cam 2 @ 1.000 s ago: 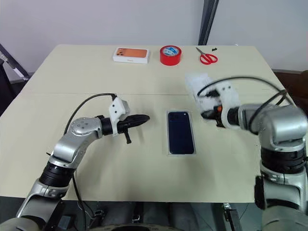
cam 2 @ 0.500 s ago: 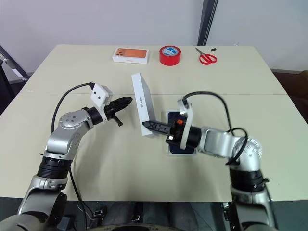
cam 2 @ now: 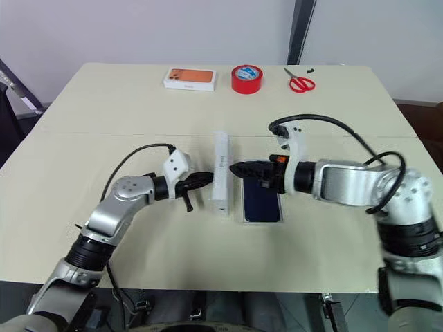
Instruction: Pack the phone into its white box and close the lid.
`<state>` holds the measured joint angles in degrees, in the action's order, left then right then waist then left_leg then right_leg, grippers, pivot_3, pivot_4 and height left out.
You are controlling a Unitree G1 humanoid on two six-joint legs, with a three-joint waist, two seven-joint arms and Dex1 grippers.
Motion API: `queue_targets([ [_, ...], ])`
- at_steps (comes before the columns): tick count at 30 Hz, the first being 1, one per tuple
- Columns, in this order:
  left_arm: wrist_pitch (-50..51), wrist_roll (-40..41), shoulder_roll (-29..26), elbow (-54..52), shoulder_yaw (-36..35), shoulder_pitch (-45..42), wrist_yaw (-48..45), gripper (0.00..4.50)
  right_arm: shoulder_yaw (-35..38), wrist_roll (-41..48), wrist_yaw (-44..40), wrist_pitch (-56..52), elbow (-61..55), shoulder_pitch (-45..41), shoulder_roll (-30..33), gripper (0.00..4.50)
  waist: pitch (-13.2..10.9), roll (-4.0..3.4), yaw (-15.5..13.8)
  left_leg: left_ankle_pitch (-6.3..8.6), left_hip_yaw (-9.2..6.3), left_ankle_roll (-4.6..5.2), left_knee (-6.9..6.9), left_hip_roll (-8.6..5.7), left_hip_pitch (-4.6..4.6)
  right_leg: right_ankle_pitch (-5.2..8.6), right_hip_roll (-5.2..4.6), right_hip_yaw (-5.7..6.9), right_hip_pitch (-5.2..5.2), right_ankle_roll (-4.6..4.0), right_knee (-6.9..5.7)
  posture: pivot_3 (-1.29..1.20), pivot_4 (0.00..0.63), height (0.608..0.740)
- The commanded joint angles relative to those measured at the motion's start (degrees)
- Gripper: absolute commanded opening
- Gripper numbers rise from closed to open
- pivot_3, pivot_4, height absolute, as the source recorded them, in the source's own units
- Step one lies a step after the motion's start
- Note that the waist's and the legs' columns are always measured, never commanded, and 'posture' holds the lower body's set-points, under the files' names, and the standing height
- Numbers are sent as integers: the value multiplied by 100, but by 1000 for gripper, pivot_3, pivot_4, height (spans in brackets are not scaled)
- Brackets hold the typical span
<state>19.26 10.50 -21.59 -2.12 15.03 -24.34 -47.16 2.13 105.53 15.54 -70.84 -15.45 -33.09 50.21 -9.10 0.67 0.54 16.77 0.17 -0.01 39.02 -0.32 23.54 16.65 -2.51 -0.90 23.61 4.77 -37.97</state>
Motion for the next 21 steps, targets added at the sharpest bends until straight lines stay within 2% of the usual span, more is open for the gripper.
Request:
queue_targets([
  [1, -97, -49, 224, -78, 161, -184, 13, 152, -65, -1207, -952, -88, -15, -188, 369, 3250, 0, 0, 3, 0, 0, 0, 1, 0, 0, 0, 0, 0, -1, 0, 0, 0, 150, 729],
  [4, -88, -80, 376, -111, 343, -222, -46, 152, -215, -2329, -1787, 87, -56, -222, 648, 3250, 0, 0, 17, 0, 1, 0, 9, -1, 0, 0, -3, -2, -6, 0, 0, 0, 150, 729],
  [7, -31, -2, 484, -116, 260, -248, 37, 152, -499, -3469, -2631, 401, -253, -149, 940, 2466, 0, -1, 15, 0, 2, 0, 8, -1, -1, 0, -2, -2, -3, 0, -1, 0, 150, 729],
  [12, 544, 347, 623, -164, -408, -421, 551, 152, -1462, -5761, -3756, 1482, -584, 2, 1481, 50, 0, -1, 8, 0, 1, 0, 8, -1, -1, 0, -3, -3, -2, 0, 0, 0, 150, 729],
  [16, 1147, 109, 453, -56, -528, -569, 965, 152, -1908, -7067, -4305, 2329, -601, 176, 1470, 50, 0, 0, 14, 0, 0, 0, 8, -2, -1, 0, -3, -2, -1, 1, 0, 0, 150, 729],
  [21, 1747, -306, 35, -24, 57, -563, 875, 152, -2269, -7988, -4681, 2607, -600, 181, 1026, 50, 0, 0, 10, 0, 0, -1, 8, -3, -3, 0, 0, -3, 0, 1, -4, 0, 150, 729],
])
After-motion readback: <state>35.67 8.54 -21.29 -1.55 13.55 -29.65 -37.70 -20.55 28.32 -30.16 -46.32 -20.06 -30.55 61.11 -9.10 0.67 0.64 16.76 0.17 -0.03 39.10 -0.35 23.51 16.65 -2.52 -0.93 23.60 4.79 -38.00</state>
